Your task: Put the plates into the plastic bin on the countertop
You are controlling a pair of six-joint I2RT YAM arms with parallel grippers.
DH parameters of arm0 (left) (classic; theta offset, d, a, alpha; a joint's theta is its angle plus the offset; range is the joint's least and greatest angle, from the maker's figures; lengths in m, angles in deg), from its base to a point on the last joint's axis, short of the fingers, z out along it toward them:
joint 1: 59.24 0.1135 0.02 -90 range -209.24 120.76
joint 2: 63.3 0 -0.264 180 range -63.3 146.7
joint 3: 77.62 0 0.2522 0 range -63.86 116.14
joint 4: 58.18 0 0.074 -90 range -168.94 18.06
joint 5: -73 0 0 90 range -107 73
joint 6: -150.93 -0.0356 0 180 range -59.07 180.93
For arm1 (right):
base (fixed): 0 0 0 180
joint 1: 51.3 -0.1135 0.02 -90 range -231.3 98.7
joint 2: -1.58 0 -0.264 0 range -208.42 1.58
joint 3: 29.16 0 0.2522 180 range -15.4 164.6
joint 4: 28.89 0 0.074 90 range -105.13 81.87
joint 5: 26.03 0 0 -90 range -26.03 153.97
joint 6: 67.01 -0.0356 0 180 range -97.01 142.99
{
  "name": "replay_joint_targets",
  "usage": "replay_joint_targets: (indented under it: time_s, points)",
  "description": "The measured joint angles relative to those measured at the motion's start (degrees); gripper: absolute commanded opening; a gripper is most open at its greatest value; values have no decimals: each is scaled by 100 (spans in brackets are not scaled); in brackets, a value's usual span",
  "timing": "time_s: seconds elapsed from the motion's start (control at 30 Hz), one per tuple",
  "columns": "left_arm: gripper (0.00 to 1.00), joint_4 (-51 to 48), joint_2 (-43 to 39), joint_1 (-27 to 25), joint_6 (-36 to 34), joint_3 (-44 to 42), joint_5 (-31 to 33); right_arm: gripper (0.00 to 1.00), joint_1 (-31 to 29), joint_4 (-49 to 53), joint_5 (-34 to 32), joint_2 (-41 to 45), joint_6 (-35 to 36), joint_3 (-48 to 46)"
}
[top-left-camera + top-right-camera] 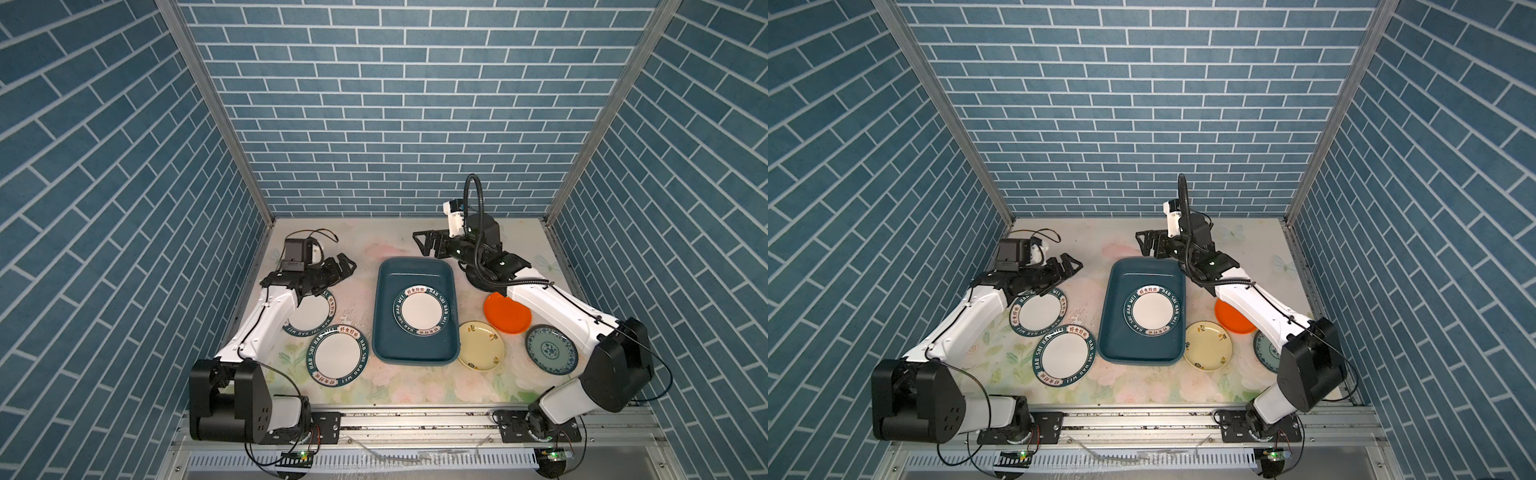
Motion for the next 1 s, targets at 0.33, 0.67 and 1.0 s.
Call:
replay_joint_targets:
  time_s: [0.33,0.67,1.0]
  points:
    - [99,-103,-1443,1941,699,-1565,-269,99,-417,-262,1414,-1469,-42,951]
    - [96,-232,-1740,3268,960,-2439,-798,99,-857,-275,2273,-2417,-55,1674]
    - [89,232,-1217,3499,1088,-3016,-1078,99,-977,-249,2422,-2455,-52,1814]
